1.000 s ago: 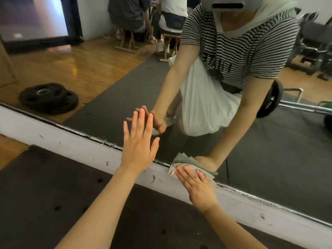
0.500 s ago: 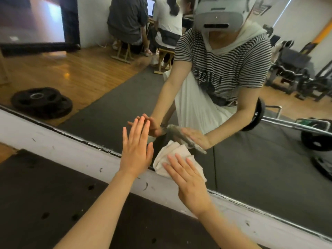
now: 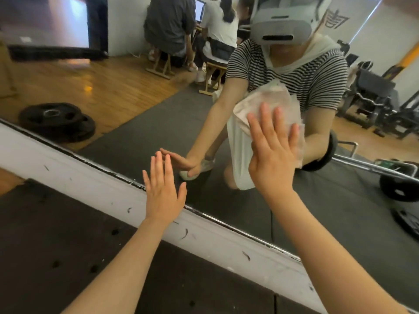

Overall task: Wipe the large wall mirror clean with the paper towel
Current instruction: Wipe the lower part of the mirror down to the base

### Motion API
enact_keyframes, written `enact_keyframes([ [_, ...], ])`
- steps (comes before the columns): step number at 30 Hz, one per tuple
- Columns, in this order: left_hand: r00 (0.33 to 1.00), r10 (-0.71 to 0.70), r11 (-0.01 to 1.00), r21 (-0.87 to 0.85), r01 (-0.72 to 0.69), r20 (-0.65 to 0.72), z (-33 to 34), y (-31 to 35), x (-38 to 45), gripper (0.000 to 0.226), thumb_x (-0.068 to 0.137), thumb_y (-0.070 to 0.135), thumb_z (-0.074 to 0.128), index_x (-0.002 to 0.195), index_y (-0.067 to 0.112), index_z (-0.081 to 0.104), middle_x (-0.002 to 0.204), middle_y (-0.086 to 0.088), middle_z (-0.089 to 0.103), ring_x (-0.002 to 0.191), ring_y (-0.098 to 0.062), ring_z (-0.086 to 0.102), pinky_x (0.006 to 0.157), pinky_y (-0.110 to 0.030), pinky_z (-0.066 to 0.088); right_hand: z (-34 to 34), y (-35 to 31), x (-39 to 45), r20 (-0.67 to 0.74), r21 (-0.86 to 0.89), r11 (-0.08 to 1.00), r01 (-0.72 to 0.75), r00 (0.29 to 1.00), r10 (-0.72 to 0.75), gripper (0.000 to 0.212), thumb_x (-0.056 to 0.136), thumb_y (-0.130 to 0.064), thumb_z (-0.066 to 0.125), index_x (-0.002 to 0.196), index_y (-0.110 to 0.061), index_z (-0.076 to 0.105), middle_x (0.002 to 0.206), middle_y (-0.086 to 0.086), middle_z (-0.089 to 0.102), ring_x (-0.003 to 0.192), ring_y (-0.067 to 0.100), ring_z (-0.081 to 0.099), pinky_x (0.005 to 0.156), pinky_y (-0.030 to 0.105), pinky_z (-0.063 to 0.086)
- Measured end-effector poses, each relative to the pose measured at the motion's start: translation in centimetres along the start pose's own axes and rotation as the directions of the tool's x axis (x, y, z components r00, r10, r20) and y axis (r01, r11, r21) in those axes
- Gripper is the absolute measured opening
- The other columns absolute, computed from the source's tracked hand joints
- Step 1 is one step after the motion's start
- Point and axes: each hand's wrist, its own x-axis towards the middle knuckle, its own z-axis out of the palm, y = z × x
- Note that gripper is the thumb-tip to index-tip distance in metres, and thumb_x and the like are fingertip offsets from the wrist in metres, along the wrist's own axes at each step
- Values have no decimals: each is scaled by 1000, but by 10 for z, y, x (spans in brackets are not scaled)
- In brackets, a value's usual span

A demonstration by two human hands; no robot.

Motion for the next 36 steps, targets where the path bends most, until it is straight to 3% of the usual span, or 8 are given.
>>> enact_keyframes([
  [5, 992, -51, 999, 15, 50, 113, 9, -7, -19, 94, 88, 26, 67, 151, 10, -1, 155, -7, -14, 145, -25, -10, 115, -49, 1, 31, -25, -57, 196, -23, 999, 44, 980, -39, 69, 75, -6, 38, 143, -16, 36, 148, 5, 42, 140, 26, 24, 117, 41, -2],
  [9, 976, -72, 997, 49, 63, 207, 12, -14, -32, 94, 90, 25, 64, 152, 10, -5, 153, -7, -22, 143, -24, -17, 115, -47, -3, 52, -40, -124, 460, 14, 977, 212, 867, -195, 70, 74, -7, 31, 143, -19, 34, 149, -1, 40, 149, 18, 3, 117, 42, 0],
  [12, 945, -180, 982, 109, 155, 274, 10, -22, -39, 93, 95, 30, 56, 152, 10, -14, 147, -3, -34, 138, -19, -28, 115, -44, -8, 65, -55, -163, 588, 53, 972, 229, 779, -216, 79, 70, -5, 62, 144, -19, 39, 149, -2, 37, 148, 13, -11, 118, 37, -6],
  [15, 872, -244, 960, 234, 155, 424, 8, -35, -46, 95, 97, 38, 51, 147, 12, -25, 149, -6, -37, 135, -20, -32, 117, -48, -3, 67, -70, -185, 686, 70, 972, 223, 697, -210, 96, 48, -8, 86, 136, -19, 50, 146, 0, 36, 149, 13, -4, 120, 35, -6],
  [20, 822, -253, 944, 317, 93, 511, 6, -42, -46, 96, 97, 42, 48, 140, 12, -32, 154, -10, -33, 145, -26, -23, 118, -49, 0, 64, -64, -185, 678, 95, 955, 281, 685, -269, 95, 43, -13, 90, 131, -17, 52, 142, 2, 39, 132, 17, 37, 120, 35, -6],
  [28, 842, -295, 945, 265, 189, 451, 12, -34, -49, 96, 97, 51, 47, 150, 7, -22, 157, -15, -27, 146, -27, -21, 118, -43, -1, 61, -35, -169, 689, 156, 888, 432, 597, -411, 91, 55, -26, 91, 135, -19, 48, 146, 0, 37, 135, 16, 35, 122, 34, 7],
  [30, 837, -351, 936, 192, 296, 420, 14, -36, -52, 103, 94, 57, 48, 149, 6, -23, 157, -14, -27, 146, -25, -21, 118, -41, -3, 60, -34, -164, 663, 137, 881, 454, 619, -422, 93, 55, -28, 91, 135, -19, 45, 145, -1, 35, 135, 16, 35, 118, 35, 12],
  [36, 819, -391, 918, 115, 379, 420, 25, -35, -54, 115, 86, 64, 54, 149, 3, -22, 159, -13, -23, 147, -24, -17, 119, -43, 0, 49, -29, -116, 492, 96, 870, 483, 737, -464, 74, 67, -16, 78, 136, -16, 51, 147, 0, 40, 141, 17, 32, 119, 34, -4],
])
